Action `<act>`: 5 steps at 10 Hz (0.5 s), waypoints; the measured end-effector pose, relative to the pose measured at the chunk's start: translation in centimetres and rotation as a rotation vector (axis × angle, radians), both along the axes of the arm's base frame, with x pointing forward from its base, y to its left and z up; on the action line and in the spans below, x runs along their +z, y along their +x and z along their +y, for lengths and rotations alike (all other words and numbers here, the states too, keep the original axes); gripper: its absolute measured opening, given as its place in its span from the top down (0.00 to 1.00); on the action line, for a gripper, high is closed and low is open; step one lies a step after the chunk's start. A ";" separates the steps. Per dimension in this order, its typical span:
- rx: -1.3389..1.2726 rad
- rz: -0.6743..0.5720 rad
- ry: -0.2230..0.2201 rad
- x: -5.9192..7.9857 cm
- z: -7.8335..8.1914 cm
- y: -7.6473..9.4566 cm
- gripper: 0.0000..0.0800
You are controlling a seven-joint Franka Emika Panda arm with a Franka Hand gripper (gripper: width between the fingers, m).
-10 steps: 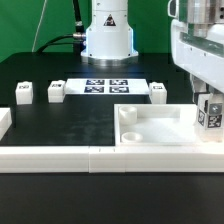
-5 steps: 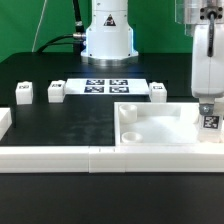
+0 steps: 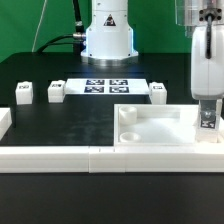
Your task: Assemble one leg
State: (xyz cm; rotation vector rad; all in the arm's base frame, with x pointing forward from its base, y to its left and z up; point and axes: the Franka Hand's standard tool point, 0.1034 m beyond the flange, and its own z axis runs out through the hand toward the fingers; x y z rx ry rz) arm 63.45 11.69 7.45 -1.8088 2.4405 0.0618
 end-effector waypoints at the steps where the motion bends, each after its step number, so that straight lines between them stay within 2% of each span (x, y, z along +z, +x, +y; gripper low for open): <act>1: 0.051 -0.005 -0.003 0.0 0.0 0.0 0.20; 4: 0.411 -0.035 -0.025 0.0 0.1 0.0 0.19; 5: 0.455 -0.039 -0.026 -0.1 0.2 -0.1 0.19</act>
Offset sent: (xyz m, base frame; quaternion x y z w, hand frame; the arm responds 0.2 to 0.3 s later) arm 0.0004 0.0065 -0.0015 0.0053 -0.0006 -0.3581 0.9337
